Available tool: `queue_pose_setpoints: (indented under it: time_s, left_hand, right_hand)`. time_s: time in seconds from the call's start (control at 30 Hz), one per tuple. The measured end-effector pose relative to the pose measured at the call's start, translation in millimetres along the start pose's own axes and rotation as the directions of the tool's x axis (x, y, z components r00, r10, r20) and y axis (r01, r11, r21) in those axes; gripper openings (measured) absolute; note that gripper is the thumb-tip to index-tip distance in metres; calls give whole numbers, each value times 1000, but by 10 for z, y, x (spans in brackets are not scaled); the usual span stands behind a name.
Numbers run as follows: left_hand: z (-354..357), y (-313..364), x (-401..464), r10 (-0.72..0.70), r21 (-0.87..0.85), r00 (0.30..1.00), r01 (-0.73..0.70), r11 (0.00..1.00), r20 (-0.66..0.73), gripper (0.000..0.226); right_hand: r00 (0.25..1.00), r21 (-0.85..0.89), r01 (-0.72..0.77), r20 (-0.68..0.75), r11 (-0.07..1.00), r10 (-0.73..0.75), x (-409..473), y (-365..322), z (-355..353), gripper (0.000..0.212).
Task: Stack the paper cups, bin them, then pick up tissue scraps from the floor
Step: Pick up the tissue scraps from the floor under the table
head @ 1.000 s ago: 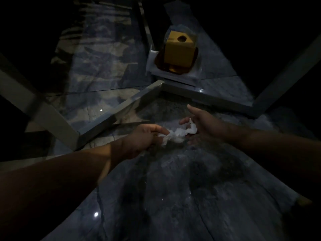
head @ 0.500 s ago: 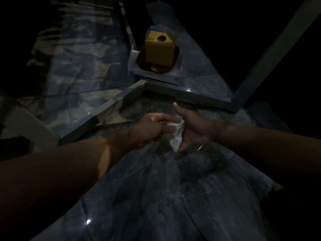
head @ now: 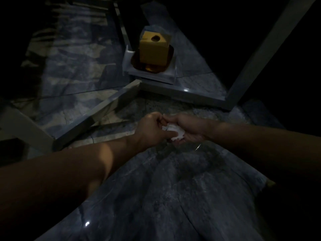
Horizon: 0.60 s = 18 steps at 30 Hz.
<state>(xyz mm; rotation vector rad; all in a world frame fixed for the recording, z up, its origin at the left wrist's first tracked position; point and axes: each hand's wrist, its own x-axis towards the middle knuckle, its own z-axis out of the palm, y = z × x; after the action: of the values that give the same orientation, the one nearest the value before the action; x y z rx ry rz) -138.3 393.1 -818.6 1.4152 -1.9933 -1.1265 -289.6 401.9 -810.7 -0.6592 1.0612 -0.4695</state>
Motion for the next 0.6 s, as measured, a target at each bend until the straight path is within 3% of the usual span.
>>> queue_pose_setpoints:
  time_s: [0.2, 0.33, 0.5, 0.6]
  left_hand:
    - [36, -78, 25, -54, -80, 999, 54, 995, 5, 41]
    - [-9, -145, 21, -185, -171, 978, 198, 965, 93, 16]
    - [-94, -149, 37, -305, -492, 926, 377, 785, 224, 22]
    - [-120, -152, 46, -304, -560, 907, 420, 714, 292, 34]
  right_hand:
    - [991, -260, -3, -127, 966, -31, 21, 48, -95, 24]
    - [942, -469, -27, -308, 883, -135, -29, 81, -263, 22]
    - [943, -473, 9, -289, 881, -165, -76, 131, -386, 28]
    - [942, -464, -3, -299, 886, -153, -81, 155, -407, 34]
